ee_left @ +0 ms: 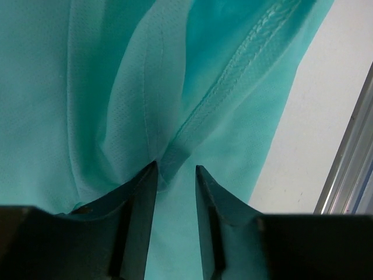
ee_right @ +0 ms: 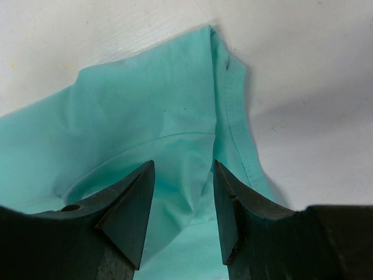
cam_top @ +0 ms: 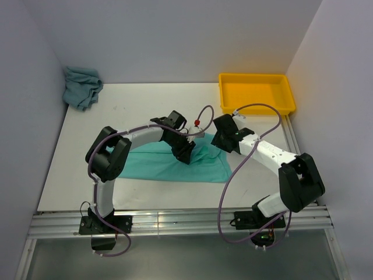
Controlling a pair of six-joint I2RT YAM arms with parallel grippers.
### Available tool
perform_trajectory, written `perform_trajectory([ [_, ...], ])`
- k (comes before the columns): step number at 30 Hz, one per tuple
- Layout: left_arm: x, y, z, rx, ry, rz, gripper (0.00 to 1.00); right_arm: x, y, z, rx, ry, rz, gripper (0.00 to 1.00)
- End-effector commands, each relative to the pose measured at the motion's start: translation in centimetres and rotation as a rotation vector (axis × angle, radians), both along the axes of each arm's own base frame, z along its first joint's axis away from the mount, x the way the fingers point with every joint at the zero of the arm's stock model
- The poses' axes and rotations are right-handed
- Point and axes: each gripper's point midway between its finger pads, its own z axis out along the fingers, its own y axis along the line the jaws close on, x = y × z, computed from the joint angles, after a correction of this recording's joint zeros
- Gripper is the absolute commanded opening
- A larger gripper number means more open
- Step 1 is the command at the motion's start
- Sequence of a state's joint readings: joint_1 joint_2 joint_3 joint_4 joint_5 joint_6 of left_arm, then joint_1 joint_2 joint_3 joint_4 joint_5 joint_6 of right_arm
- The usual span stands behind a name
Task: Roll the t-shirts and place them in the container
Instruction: Fold the tshirt
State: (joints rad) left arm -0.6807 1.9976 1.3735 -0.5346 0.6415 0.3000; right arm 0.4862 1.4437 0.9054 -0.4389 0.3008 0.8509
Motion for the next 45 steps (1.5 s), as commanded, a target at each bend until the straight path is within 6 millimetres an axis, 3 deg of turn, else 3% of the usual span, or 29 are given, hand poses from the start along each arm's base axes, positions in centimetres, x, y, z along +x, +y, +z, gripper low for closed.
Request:
perform_trajectory([
  [1,-0.8,-0.7,0.8,-0.016,-0.067,-0.081,0.39,1.5,0.6,1.2,0.011,-0.037,0.009,0.52],
  [7,-0.5,-0.7,1.5,-0.025,-0.087,-0.072,0.54,1.1,1.3,-0.3,0.04,-0.011,0.036,0.52],
  [16,-1.0,-1.4,4.9,-0.09,-0.08,-0.078,0.7,-0.7,1.5,-2.8,0.063,0.022,0.068,0.51],
  [19,-1.6,-1.4,6.5,-0.113,-0.071,-0.091,0.71,-1.4,1.3,-3.8,0.06,0.044,0.069,0.49],
  [25,-1.9,-1.5,9.3,-0.165,-0.054,-0.1,0.71,-2.2,0.8,-5.1,0.051,0.069,0.058,0.3],
  [28,-0.9,-2.0,10.3,-0.201,-0.044,-0.051,0.7,-2.3,0.6,-5.2,0.051,0.068,0.054,0.22],
  [32,2.2,-3.2,9.2,-0.182,-0.043,0.083,0.69,-2.3,0.6,-4.9,0.058,0.054,0.046,0.22],
  [35,3.4,-4.0,6.9,-0.137,-0.002,0.136,0.67,-2.3,0.4,-4.5,0.054,0.046,0.04,0.23],
  [41,2.8,-3.9,2.3,-0.036,0.047,0.127,0.65,-1.5,0.3,-3.1,0.06,0.017,0.034,0.31],
  [45,1.9,-3.1,0.9,0.008,0.054,0.113,0.63,-1.1,0.3,-2.1,0.073,-0.004,0.033,0.32],
])
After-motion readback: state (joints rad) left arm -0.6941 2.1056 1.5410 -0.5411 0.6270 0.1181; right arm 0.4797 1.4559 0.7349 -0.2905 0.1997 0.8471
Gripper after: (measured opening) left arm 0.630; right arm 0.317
